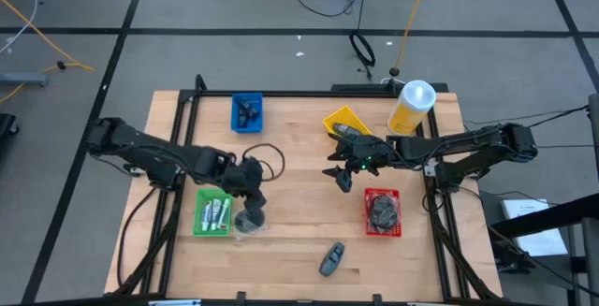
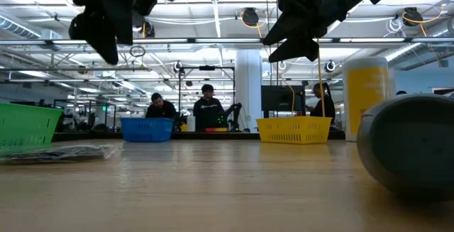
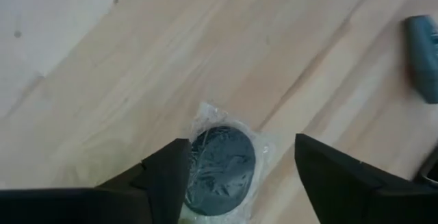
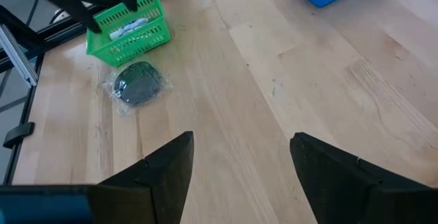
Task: Pick & Place Travel size toiletries
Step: Put the black hairbrush into the red bin
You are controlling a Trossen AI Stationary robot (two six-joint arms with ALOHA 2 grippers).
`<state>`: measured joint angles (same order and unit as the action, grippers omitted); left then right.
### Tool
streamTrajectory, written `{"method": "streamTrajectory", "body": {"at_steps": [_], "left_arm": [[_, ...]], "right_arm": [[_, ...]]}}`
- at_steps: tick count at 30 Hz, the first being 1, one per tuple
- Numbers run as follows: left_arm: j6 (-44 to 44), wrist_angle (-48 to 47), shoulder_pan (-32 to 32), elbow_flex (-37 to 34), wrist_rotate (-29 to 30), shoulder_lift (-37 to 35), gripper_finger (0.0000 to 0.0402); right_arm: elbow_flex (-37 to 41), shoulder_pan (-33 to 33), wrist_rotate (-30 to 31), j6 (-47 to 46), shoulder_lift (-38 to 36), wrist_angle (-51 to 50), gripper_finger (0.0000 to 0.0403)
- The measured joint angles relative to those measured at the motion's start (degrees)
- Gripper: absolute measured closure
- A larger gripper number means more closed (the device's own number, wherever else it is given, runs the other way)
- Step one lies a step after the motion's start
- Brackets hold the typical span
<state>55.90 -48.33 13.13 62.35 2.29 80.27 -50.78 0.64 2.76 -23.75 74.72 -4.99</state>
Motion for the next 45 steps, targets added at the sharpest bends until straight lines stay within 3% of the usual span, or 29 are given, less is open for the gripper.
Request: {"method": "streamTrajectory", "body": {"at_steps": [8, 12, 23, 28, 33, 37, 45], "left_arm": [[3.19, 2.12, 1.15, 0.00, -0.79, 8.55, 0.0128], [9.14, 2.15, 0.25, 0.00, -4.75, 12.68, 0.0128], [7.24, 6.38, -1.33, 0.00, -5.13, 22.42, 0.0128], [7.47, 5.54, -1.64, 0.13, -9.66, 24.58, 0.0128], [7.43, 5.40, -1.03, 0.22, -8.90, 25.00, 0.0131], [7.05, 5.16, -1.25, 0.19, -7.84, 25.04, 0.0169], [2.70, 4.95, -1.28, 0.09, -6.51, 25.11, 0.0321]], "right_arm": [[0.00, 0.00, 0.04, 0.00, 0.00, 0.27, 0.0167], [0.00, 0.00, 0.04, 0.00, 0.00, 0.33, 0.0167], [0.00, 0.00, 0.04, 0.00, 0.00, 0.35, 0.0167], [0.00, 0.00, 0.00, 0.00, 0.00, 0.35, 0.0167], [0.00, 0.00, -0.02, 0.00, 0.00, 0.35, 0.0167], [0.00, 0.00, 0.00, 0.00, 0.00, 0.35, 0.0167], [0.00, 0.02, 0.07, 0.48, 0.01, 0.35, 0.0167]]}}
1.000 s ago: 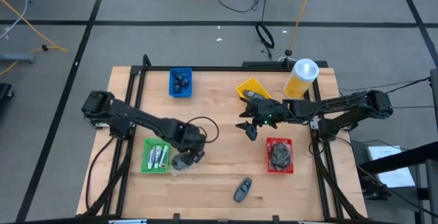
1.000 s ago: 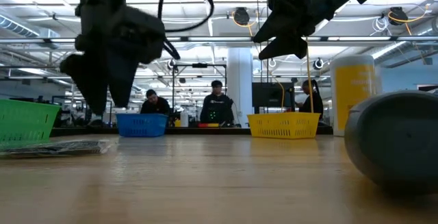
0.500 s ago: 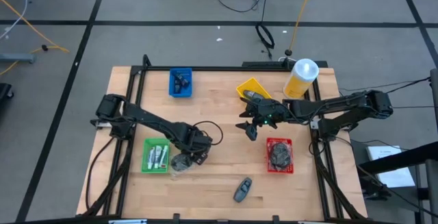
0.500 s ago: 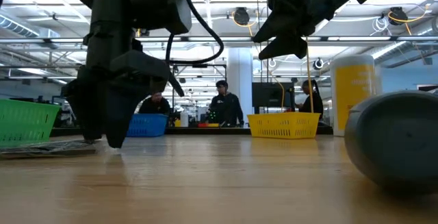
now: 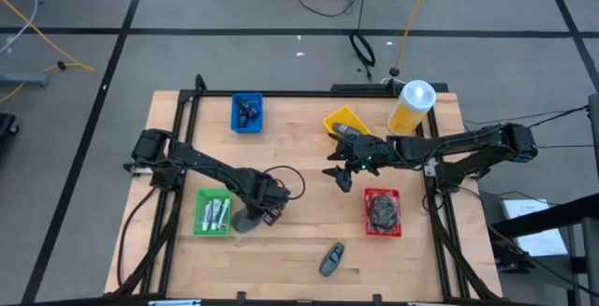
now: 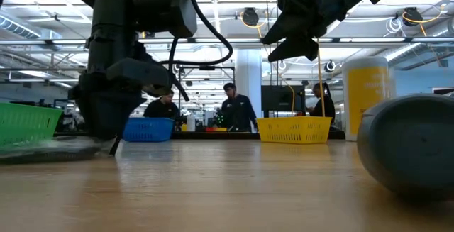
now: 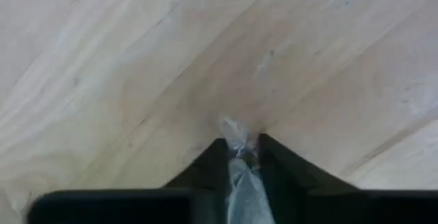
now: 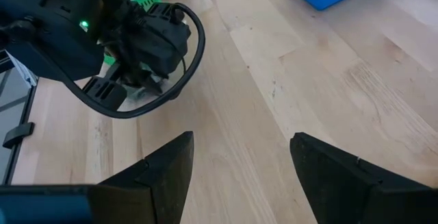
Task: Pick & Place Travel size toiletries
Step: Put the black hairbrush into the red bin
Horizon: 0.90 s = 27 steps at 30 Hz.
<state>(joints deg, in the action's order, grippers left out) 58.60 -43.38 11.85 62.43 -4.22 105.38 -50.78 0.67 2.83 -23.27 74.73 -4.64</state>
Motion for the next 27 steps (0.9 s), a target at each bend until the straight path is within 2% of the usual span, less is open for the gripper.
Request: {"method": "streamTrajectory", "body": {"at_steps": [3, 5, 10, 14, 21, 27], "left_arm": [[-0.44, 0.37, -0.13, 0.00, 0.03, 0.00, 0.0376], [-0.40, 0.67, -0.46, 0.00, -0.01, 0.00, 0.0394], [0.15, 3.97, -1.88, -0.06, -0.26, -0.15, 0.0392], [2.14, 8.31, -3.50, -0.20, 0.94, -1.80, 0.0397], [3.49, 17.15, -6.93, -0.20, 7.75, -7.40, 0.0398], [3.88, 25.22, -8.60, -0.17, 15.79, -11.82, 0.0399]], "right_arm": [[0.00, 0.00, 0.02, 0.01, -0.01, 0.00, 0.0167], [0.00, -0.01, 0.02, 0.00, 0.00, 0.00, 0.0167], [0.00, -0.01, -0.10, 0.00, -0.01, 0.00, 0.0167], [0.00, -0.56, -3.16, 0.28, 0.01, 0.02, 0.0167], [0.00, -2.86, -4.61, 0.43, 0.01, -0.15, 0.0167], [0.00, -4.54, -4.44, 1.09, 0.01, 0.00, 0.0167]]}}
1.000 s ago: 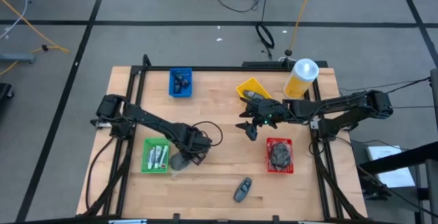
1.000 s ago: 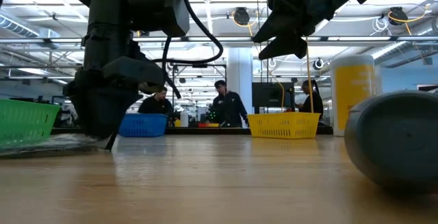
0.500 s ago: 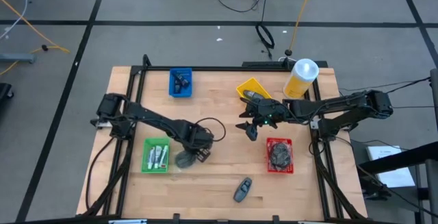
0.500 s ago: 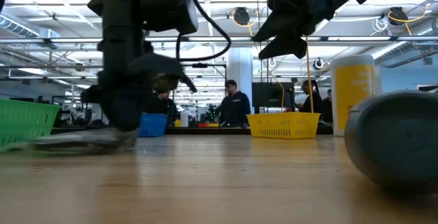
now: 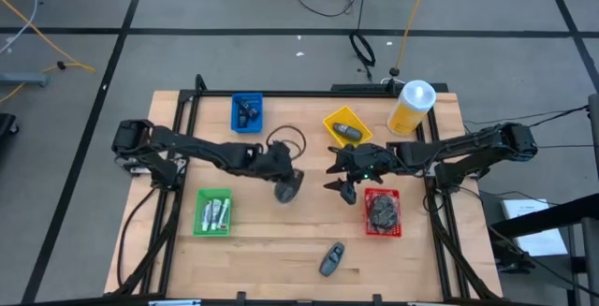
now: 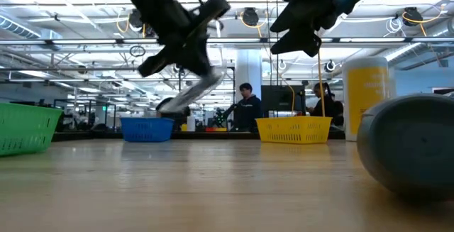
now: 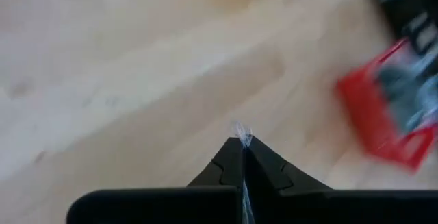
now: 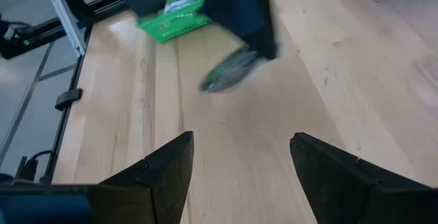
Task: Pick & Place Travel size toiletries
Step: Put the black hairbrush into the red bin
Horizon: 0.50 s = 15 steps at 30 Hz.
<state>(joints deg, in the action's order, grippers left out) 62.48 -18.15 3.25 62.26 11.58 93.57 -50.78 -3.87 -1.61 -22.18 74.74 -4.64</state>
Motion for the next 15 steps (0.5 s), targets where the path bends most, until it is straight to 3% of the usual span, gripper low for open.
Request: {"method": "streamTrajectory", "body": {"at_steps": [7, 15], "left_arm": [[-0.52, 12.07, -0.55, 0.09, 7.46, -1.08, 0.0400], [-2.21, 19.49, -0.61, 0.09, 11.49, -1.08, 0.0400]], "right_arm": [[0.00, -0.80, 0.34, 6.92, 0.01, 0.82, 0.0167], [0.00, -0.66, 7.76, 7.35, 0.28, 6.83, 0.0167]]}}
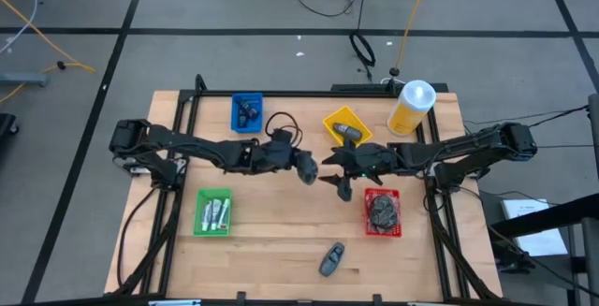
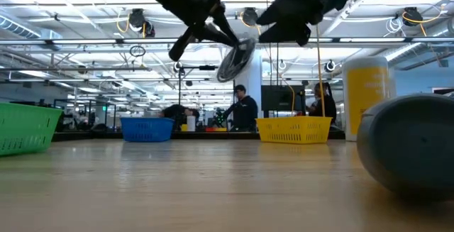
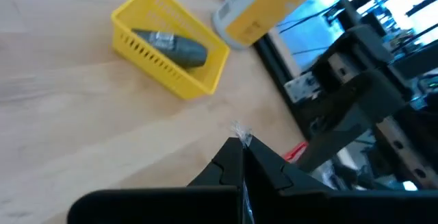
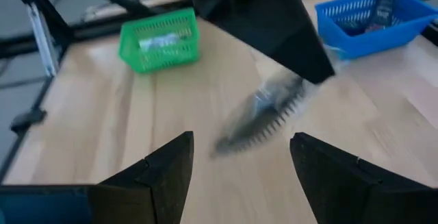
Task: Pick & Place Travel size toiletries
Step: Put the black hairbrush into the red bin
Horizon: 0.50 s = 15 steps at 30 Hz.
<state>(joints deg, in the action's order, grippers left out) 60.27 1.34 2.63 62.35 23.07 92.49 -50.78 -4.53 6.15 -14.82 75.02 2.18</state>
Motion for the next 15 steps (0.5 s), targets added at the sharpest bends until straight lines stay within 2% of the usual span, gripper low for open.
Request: {"method": "streamTrajectory", "body": {"at_steps": [5, 11, 15], "left_arm": [[-3.58, 3.15, 0.00, 0.00, 2.67, 0.00, 0.0400], [-6.03, 7.80, 0.00, 0.00, 3.10, 0.00, 0.0400], [-6.18, 7.83, 0.00, 0.00, 3.10, -0.02, 0.0400]], "right_arm": [[-0.02, 0.57, -0.06, -1.01, 0.00, 2.92, 0.0167], [-0.02, 2.20, 0.20, -5.28, 0.00, 2.69, 0.0168], [-0.02, 2.66, 2.69, -5.73, 0.00, 1.58, 0.0181]]}}
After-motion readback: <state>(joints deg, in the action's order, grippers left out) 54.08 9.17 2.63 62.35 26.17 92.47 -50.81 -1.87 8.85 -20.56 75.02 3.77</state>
